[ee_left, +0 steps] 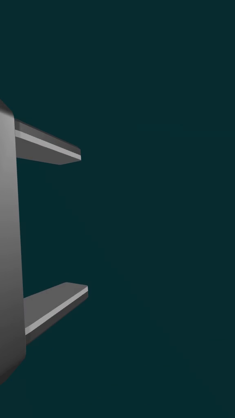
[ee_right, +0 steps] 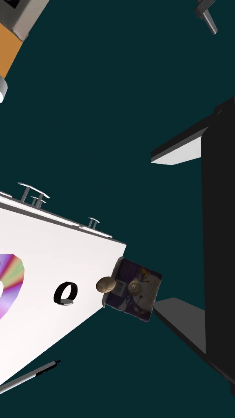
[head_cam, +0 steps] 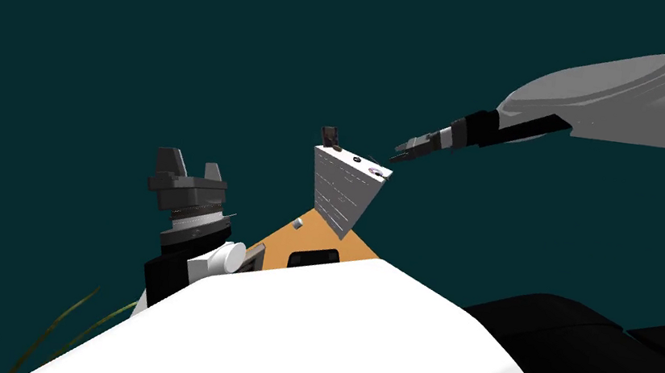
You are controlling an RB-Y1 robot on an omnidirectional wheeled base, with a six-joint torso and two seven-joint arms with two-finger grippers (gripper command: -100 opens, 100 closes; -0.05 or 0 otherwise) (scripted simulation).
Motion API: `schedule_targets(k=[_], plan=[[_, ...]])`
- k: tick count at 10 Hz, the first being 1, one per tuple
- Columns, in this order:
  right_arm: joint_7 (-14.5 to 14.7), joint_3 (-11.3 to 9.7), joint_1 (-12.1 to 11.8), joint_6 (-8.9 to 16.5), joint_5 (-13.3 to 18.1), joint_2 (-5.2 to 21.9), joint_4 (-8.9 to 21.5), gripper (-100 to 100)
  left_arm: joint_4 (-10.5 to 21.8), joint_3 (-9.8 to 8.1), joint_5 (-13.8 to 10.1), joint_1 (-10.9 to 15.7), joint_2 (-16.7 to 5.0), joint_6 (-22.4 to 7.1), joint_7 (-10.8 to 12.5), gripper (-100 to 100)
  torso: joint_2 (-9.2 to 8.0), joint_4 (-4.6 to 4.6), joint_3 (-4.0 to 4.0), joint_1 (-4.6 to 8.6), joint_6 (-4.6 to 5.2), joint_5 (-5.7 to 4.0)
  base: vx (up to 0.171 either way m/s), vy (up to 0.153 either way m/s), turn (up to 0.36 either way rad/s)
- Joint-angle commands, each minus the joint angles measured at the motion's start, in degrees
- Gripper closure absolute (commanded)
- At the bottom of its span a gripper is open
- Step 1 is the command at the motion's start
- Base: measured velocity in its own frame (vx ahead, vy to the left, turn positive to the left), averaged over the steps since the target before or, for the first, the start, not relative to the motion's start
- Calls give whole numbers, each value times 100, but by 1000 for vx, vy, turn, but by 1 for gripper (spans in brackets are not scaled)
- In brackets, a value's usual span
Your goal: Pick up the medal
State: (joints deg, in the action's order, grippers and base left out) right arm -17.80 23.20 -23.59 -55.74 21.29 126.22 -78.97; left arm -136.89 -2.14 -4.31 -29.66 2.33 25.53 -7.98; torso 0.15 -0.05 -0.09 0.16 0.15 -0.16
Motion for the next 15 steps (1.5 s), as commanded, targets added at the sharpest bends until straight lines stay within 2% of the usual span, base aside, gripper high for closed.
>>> schedule_targets(k=[1,10,12,13,14,15], plan=[[188,-86,-69,108,137,-51,-83,-100,0,0,0,0,0,0,0,0,0,0,0,0,0,0,10,-34,93],[1323,-696,-713,577,957,-340,-460,-100,0,0,0,0,0,0,0,0,9,-2,-6,7,2,-2,16,-45,88],[1414,-751,-769,615,1028,-360,-491,-100,0,0,0,0,0,0,0,0,8,-2,-5,1,1,0,21,-30,38],[1552,-834,-851,673,1137,-387,-533,-100,0,0,0,-1,0,0,0,0,7,-1,-4,-5,1,2,25,-29,60],[1467,-815,-773,622,1114,-406,-507,-100,0,0,0,0,0,0,0,0,9,-2,-5,-4,0,2,13,-17,17],[1498,-822,-779,622,1122,-410,-504,0,0,0,0,-1,0,0,0,0,6,0,-3,-9,1,4,0,0,0]])
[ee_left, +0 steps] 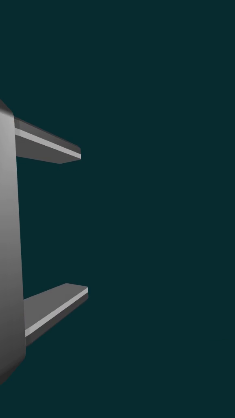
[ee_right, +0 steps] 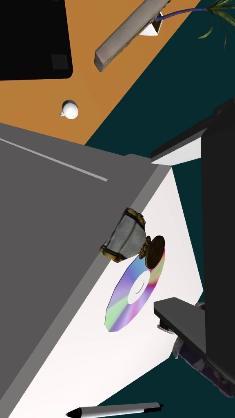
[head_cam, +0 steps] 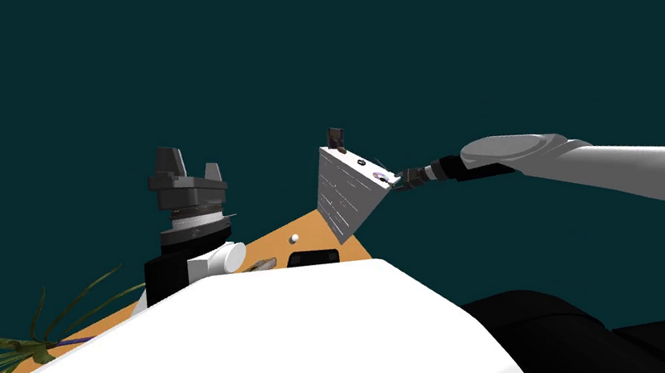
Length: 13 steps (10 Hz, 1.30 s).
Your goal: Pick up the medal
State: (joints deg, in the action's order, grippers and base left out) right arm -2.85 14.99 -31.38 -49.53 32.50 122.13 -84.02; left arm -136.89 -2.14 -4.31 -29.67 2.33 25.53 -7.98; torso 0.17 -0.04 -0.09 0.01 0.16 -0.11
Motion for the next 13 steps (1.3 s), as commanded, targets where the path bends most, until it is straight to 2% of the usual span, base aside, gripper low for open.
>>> schedule_targets(k=[1,2,3,7,8,9,13], plan=[[115,-78,-80,149,56,-164,-27,-100,0,0,0,0,0,0,0,0,0,0,0,0,0,0,32,39,123],[15,-78,39,46,82,-115,-35,-100,0,1,0,0,0,0,0,0,7,-2,-4,-13,-3,2,20,23,26],[20,-90,43,60,93,-129,-41,100,0,0,0,0,0,0,0,0,5,-1,-3,-12,0,4,0,0,0],[20,-88,43,59,92,-128,-41,100,0,0,0,0,0,0,0,0,-3,1,2,-4,0,2,0,0,0],[20,-88,43,59,92,-128,-41,0,0,0,0,0,0,0,0,0,-4,1,2,-4,0,1,0,0,0],[43,-168,-29,218,170,-228,-158,-100,0,0,0,0,0,0,0,0,-4,1,2,-4,0,1,4,-77,-200],[117,-279,-130,574,302,-432,-401,-100,0,-1,0,-1,-1,0,0,0,6,0,-3,42,5,-12,30,-94,-135]])
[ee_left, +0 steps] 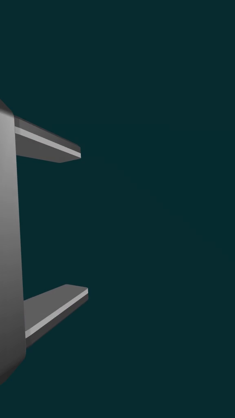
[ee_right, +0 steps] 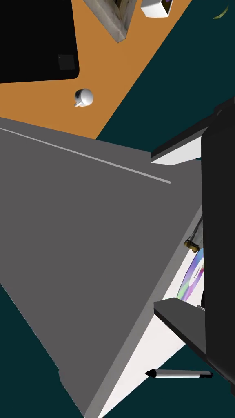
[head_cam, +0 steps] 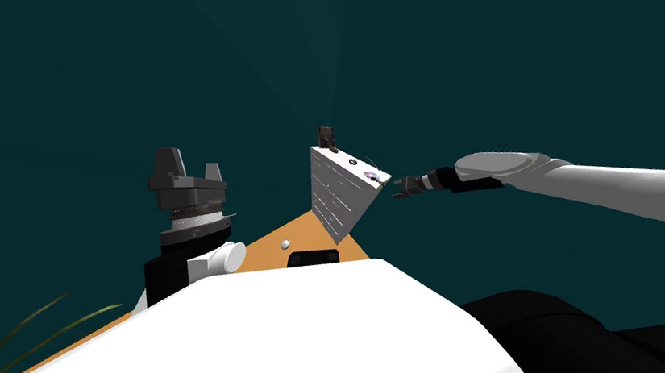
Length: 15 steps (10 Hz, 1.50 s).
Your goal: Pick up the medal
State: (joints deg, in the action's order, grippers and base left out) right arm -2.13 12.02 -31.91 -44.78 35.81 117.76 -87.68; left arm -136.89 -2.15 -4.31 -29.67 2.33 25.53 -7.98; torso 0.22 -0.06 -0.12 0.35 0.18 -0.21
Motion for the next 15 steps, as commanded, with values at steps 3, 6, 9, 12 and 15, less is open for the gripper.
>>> schedule_targets(k=[3,6,9,12,15], plan=[[164,10,-92,386,43,-133,-222,-100,0,0,0,0,0,0,0,0,3,0,-1,0,0,2,48,-76,-119],[411,155,60,316,-19,-225,-155,-100,0,1,0,1,1,0,0,0,-10,1,5,-36,-8,10,-17,-2,169],[582,218,153,70,-64,-269,2,-100,1,2,0,3,1,-1,0,0,-49,12,29,-44,-7,13,-106,9,265],[612,223,175,15,-65,-285,37,0,0,1,0,1,1,0,0,0,-39,12,25,-43,1,14,-59,16,114],[638,93,59,197,-35,-424,138,-100,0,1,0,2,1,0,0,0,-18,4,10,-39,-7,12,-16,11,198]])
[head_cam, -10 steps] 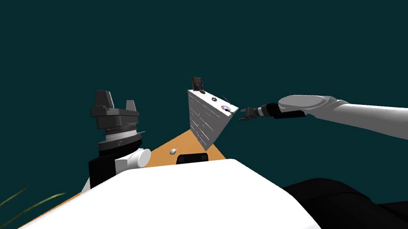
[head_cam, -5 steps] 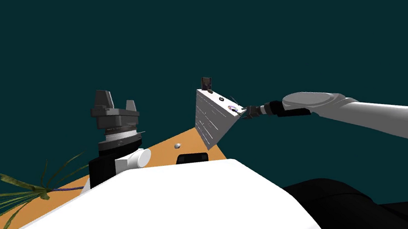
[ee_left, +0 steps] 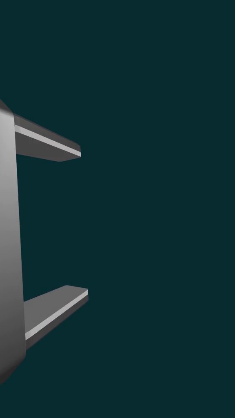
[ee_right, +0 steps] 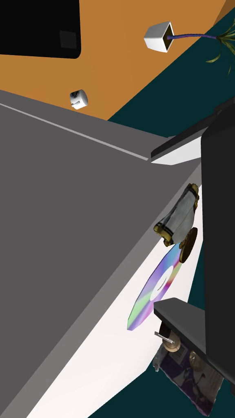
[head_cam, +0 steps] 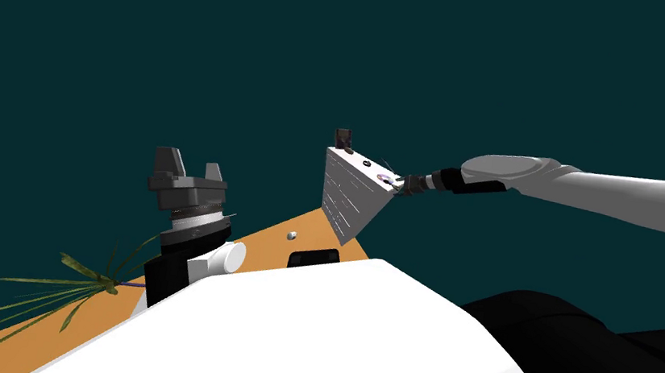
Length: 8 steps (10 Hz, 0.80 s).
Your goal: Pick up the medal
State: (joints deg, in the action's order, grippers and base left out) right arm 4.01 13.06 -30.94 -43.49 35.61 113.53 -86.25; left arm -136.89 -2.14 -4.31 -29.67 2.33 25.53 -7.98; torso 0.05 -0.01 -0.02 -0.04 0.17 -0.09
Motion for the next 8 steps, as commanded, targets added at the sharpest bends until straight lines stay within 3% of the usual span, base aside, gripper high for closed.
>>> schedule_targets(k=[1,2,6,7,8], plan=[[0,0,0,0,0,0,0,-100,0,0,0,0,0,0,0,0,0,0,0,0,0,0,-6,4,1],[26,0,-15,19,-20,6,6,100,0,0,0,0,0,0,0,0,1,0,0,2,1,0,0,0,0],[25,-2,-16,17,-16,5,8,100,0,0,0,0,0,0,0,0,6,-1,-3,-1,-3,0,0,0,0],[25,-2,-16,17,-16,5,8,0,0,0,0,0,0,0,0,0,7,-1,-4,-2,-3,1,0,0,0],[9,54,20,-23,-29,68,-56,100,0,0,0,0,0,0,0,0,7,-1,-4,-1,-4,1,7,-15,-202]])
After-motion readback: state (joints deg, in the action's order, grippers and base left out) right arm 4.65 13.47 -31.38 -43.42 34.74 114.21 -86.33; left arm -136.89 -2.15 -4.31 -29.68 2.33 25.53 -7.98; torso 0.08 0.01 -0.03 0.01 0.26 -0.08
